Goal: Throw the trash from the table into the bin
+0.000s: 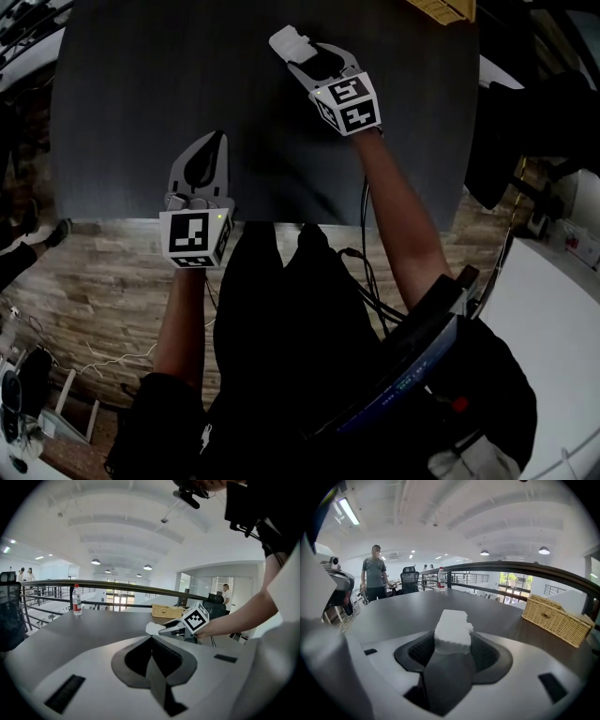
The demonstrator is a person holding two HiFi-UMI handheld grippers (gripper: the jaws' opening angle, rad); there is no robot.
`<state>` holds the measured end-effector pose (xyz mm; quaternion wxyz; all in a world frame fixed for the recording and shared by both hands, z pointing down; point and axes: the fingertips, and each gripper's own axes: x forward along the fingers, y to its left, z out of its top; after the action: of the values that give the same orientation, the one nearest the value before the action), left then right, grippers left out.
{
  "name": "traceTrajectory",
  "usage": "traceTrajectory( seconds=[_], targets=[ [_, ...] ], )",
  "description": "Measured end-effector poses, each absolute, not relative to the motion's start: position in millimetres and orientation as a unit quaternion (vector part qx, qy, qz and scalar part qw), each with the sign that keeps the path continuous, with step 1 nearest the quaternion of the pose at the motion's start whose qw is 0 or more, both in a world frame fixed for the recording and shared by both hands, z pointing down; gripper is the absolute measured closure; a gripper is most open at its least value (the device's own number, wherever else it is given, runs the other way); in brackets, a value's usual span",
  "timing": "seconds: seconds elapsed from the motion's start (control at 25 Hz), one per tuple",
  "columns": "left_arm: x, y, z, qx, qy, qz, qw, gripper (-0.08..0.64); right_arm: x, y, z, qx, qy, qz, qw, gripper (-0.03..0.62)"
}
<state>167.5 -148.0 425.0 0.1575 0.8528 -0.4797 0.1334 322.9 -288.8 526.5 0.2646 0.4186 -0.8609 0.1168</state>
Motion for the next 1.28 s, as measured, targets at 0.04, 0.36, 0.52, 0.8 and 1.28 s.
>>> traceTrajectory(
  seconds=[0.04,0.36,0.52,0.8,1.28],
  targets=[
    [170.2,-145.8,421.9,0.853,-0.48,0.131,0.156,0.549,323.2,-284.5,520.7,0.419,-0.862,0.116,0.259,0.345],
    [180.9,-116.1,395.6,0.849,-0.496,0.118,0.143,0.551,309.9,-225.8,463.4,0.398,-0.887,0.098,0.211,0.346],
    [184.1,-91.3,382.6,0.838,-0.517,0.113,0.136,0.551,308.6,-188.5,443.6,0.379,-0.899,0.087,0.202,0.346],
    [185.4,-44.0,368.7,0.817,-0.552,0.102,0.134,0.551,309.2,-131.6,416.1,0.353,-0.915,0.077,0.181,0.347],
    [213.0,32.6,333.7,0.784,-0.603,0.088,0.116,0.551,333.2,-43.9,365.6,0.31,-0.94,0.052,0.13,0.347]
  ],
)
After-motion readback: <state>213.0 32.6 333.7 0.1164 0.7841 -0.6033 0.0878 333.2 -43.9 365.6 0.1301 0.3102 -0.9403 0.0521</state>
